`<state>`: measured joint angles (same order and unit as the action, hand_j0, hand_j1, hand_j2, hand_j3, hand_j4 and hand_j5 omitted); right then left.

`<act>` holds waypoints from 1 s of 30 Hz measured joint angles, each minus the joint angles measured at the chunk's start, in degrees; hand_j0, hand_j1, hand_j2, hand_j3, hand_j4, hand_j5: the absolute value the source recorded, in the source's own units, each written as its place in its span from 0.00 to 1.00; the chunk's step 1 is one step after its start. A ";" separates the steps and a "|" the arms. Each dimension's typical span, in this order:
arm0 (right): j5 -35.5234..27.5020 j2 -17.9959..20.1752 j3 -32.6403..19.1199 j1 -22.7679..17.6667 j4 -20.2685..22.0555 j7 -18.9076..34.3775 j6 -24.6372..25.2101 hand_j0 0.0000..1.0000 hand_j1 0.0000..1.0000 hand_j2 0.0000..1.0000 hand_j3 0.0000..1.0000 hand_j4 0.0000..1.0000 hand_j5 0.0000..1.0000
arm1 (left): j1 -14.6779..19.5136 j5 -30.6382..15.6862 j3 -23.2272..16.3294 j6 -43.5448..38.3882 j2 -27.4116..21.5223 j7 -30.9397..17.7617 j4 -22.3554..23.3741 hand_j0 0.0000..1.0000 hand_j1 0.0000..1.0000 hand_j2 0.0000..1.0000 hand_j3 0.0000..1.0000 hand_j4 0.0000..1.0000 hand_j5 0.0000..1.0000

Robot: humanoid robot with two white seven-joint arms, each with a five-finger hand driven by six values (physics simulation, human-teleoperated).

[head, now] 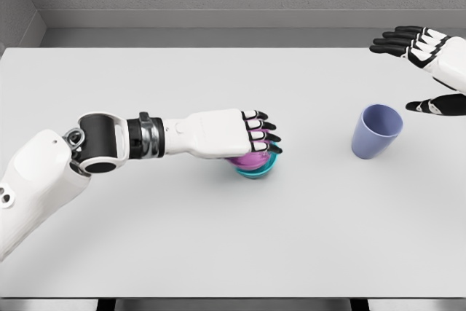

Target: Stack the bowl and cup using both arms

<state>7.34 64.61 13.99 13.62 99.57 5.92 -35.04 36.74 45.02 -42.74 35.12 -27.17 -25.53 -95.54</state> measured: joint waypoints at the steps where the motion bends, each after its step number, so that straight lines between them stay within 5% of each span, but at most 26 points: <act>1: 0.00 0.00 0.00 0.00 0.00 0.00 0.00 1.00 1.00 1.00 1.00 1.00 1.00 | 0.00 -0.02 0.02 0.00 0.01 0.00 0.00 1.00 1.00 1.00 1.00 1.00 1.00; 12: 0.01 0.00 -0.03 -0.09 0.03 0.00 0.00 1.00 1.00 1.00 1.00 1.00 1.00 | 0.00 -0.87 1.40 0.00 -0.48 0.00 -0.14 1.00 1.00 1.00 1.00 1.00 1.00; 19: -0.01 0.12 -0.22 -0.44 0.03 0.00 0.00 1.00 1.00 1.00 1.00 1.00 1.00 | -0.88 -9.26 8.14 0.00 -9.92 -0.07 0.14 1.00 1.00 1.00 1.00 1.00 1.00; 27: -0.05 0.34 -4.23 -1.41 0.41 0.93 0.00 1.00 1.00 1.00 1.00 1.00 1.00 | -0.88 -20.81 12.77 0.01 -20.97 -0.08 15.10 1.00 1.00 1.00 1.00 1.00 1.00; 30: -0.10 0.35 -6.37 0.00 0.15 12.88 0.00 1.00 1.00 1.00 1.00 1.00 1.00 | -0.97 -22.39 13.08 0.01 -22.57 -0.14 18.65 1.00 1.00 1.00 1.00 1.00 1.00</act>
<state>7.24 64.96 7.62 13.62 99.73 18.81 -35.04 35.77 22.62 -29.65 35.13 -49.74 -25.68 -76.89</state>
